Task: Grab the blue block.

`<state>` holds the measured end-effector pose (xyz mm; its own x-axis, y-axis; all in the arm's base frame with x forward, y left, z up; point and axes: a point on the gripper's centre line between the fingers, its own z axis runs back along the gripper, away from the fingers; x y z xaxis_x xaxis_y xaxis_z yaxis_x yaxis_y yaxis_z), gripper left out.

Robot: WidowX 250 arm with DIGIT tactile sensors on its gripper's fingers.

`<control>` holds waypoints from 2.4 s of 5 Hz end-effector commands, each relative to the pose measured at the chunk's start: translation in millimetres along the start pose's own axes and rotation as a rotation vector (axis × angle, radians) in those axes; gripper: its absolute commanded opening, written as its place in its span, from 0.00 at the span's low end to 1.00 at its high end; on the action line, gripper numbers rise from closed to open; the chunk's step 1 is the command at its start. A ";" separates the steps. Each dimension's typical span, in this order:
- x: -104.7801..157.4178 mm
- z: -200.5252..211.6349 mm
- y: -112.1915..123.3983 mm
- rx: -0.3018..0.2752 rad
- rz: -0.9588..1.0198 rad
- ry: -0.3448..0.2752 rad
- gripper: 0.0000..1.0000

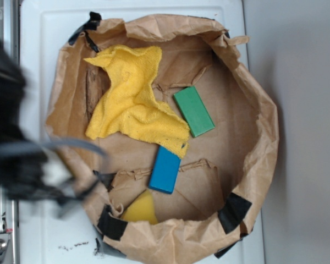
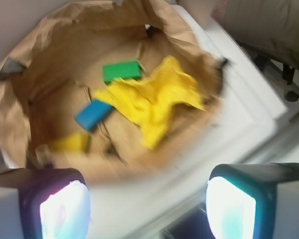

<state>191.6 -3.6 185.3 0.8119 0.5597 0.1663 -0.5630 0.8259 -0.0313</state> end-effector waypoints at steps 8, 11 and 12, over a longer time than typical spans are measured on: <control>101.4 -101.4 -59.3 -0.046 0.464 -0.117 1.00; 111.7 -89.6 -45.0 -0.044 0.483 -0.110 1.00; 103.0 -72.9 -37.1 -0.077 0.494 -0.122 1.00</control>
<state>309.4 16.9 113.3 0.4555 0.8687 0.1948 -0.8597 0.4860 -0.1570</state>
